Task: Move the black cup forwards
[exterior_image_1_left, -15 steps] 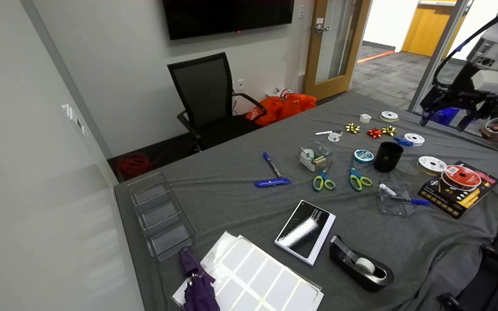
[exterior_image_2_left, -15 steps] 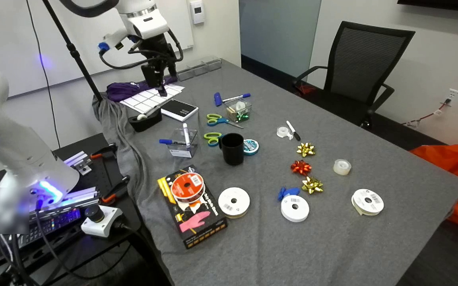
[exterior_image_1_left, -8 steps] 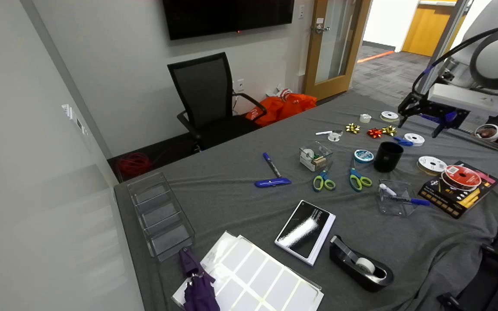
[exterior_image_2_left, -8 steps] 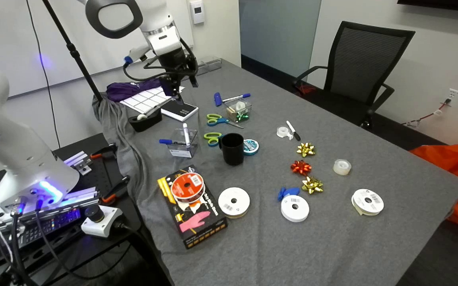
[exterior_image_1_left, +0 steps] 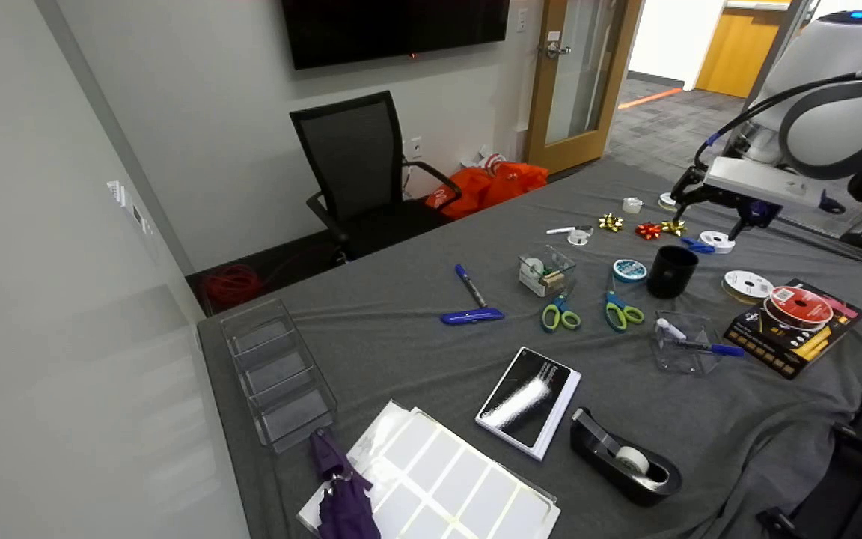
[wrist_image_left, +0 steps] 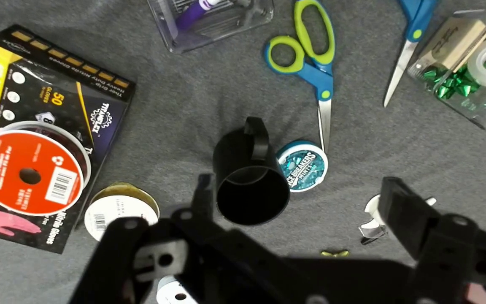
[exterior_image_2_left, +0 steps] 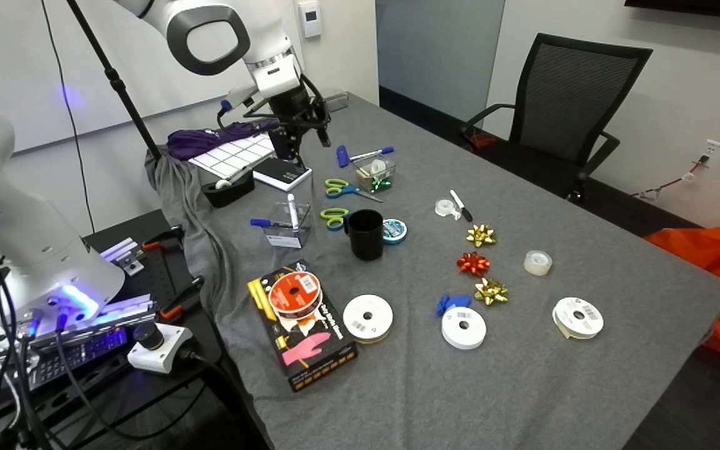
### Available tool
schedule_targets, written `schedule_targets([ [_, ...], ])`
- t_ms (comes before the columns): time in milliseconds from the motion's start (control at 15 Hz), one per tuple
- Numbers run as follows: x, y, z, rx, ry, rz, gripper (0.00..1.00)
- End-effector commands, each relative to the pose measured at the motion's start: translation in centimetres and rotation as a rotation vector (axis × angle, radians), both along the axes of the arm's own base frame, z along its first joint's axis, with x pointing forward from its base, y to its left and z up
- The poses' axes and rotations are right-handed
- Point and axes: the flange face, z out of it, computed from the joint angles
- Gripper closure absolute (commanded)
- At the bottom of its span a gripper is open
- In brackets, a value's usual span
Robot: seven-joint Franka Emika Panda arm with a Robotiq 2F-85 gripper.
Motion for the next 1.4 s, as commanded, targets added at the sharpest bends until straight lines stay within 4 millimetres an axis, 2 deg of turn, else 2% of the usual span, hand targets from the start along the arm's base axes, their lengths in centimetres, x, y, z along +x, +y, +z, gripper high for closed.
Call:
schedule_targets([
  [0,0.1,-0.1,0.1,0.000,-0.001,0.000,0.00],
  [200,0.3,-0.1,-0.4,-0.006,-0.004,-0.008,0.00],
  [533,2.3,0.2,-5.4,-0.053,-0.001,-0.092,0.00],
  [867,3.4,0.0,-9.9,-0.065,0.003,-0.166,0.00],
  [1333,5.2,-1.0,-14.0,-0.097,0.033,-0.207,0.00],
])
